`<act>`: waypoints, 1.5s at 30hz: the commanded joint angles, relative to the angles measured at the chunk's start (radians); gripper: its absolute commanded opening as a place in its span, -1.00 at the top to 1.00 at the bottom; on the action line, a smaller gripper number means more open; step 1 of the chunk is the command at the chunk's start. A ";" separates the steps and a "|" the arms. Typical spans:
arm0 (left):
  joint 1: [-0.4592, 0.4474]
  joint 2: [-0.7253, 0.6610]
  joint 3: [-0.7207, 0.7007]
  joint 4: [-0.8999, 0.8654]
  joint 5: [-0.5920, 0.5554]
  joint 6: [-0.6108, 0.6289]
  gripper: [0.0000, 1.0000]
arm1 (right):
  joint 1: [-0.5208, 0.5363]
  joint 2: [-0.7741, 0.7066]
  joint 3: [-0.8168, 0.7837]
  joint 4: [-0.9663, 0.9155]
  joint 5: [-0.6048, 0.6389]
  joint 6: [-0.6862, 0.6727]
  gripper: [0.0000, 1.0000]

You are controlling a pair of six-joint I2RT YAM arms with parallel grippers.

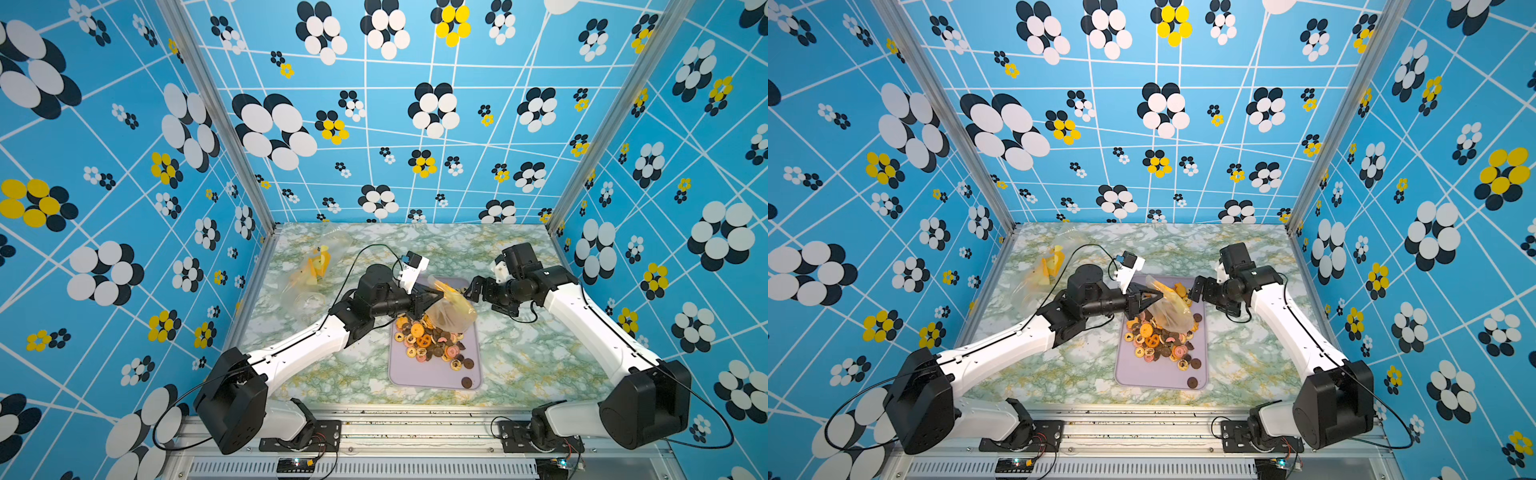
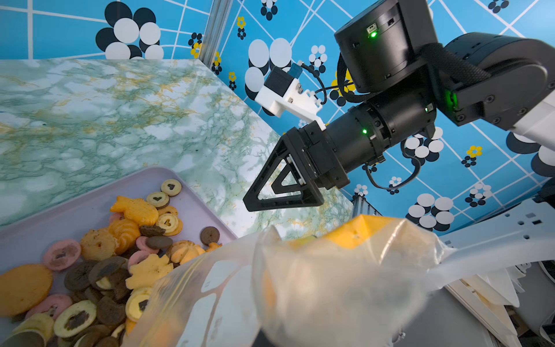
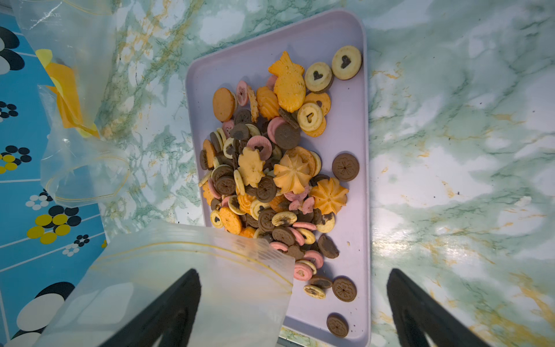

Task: Pour cookies out of the ziploc bag
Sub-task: 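Pour the cookies out of the ziploc bag onto the tray.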

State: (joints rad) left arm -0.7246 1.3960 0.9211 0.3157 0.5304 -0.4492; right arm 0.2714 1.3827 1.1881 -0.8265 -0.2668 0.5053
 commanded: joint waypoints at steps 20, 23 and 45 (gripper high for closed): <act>0.014 0.095 -0.004 -0.009 -0.041 0.001 1.00 | -0.026 -0.095 -0.085 0.174 -0.067 0.035 -0.98; 0.020 0.135 0.028 -0.017 -0.018 -0.004 1.00 | -0.039 -0.100 -0.085 0.174 -0.064 0.032 -0.98; 0.040 0.157 0.023 -0.048 -0.046 0.006 1.00 | -0.072 -0.238 -0.158 0.280 0.048 0.025 -0.98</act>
State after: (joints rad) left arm -0.6907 1.5673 0.9432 0.2382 0.4843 -0.4454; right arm 0.2024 1.1736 1.0431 -0.5793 -0.2707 0.5358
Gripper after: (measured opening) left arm 0.047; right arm 0.991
